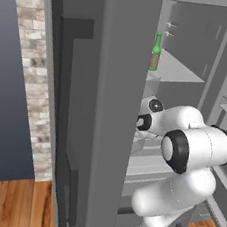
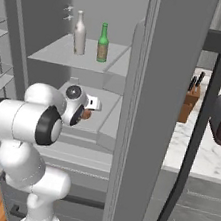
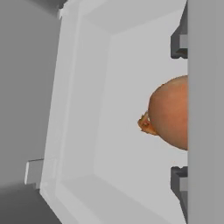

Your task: Place the beer and liquor on the top shelf of the fridge to keep them out of children's reach, and place the onion on lower shelves for easy access.

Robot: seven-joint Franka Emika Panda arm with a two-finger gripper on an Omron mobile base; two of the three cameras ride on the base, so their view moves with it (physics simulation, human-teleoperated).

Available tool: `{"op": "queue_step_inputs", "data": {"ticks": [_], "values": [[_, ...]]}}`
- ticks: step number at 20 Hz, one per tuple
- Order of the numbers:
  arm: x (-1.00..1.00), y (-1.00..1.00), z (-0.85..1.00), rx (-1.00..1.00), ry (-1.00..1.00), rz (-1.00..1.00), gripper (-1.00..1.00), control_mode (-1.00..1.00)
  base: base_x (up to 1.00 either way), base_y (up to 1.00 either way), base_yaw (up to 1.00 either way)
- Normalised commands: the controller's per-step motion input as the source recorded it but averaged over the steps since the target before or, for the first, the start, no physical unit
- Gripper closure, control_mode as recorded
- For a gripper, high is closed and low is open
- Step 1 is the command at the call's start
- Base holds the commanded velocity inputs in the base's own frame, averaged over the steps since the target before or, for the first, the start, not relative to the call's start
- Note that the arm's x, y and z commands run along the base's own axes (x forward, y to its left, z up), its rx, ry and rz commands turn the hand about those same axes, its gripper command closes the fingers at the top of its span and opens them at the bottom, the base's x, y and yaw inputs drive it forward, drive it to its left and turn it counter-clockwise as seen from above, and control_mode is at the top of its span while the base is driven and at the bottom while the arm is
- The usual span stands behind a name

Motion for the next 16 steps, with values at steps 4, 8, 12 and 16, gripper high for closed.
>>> {"op": "queue_step_inputs", "data": {"ticks": [4, 8, 12, 16], "values": [[-0.14, 0.00, 0.40, 0.00, 0.00, 0.00, -1.00, -1.00, 0.00, 0.00, 0.00], [-0.70, 0.00, 0.26, -0.01, 0.06, 0.00, -1.00, -1.00, 0.00, 0.00, 0.00], [-0.88, 0.00, 0.13, -0.04, 0.14, 0.00, -1.00, -1.00, 0.00, 0.00, 0.00], [-0.92, 0.00, 0.61, -0.02, 0.10, 0.00, -1.00, -1.00, 0.00, 0.00, 0.00]]}}
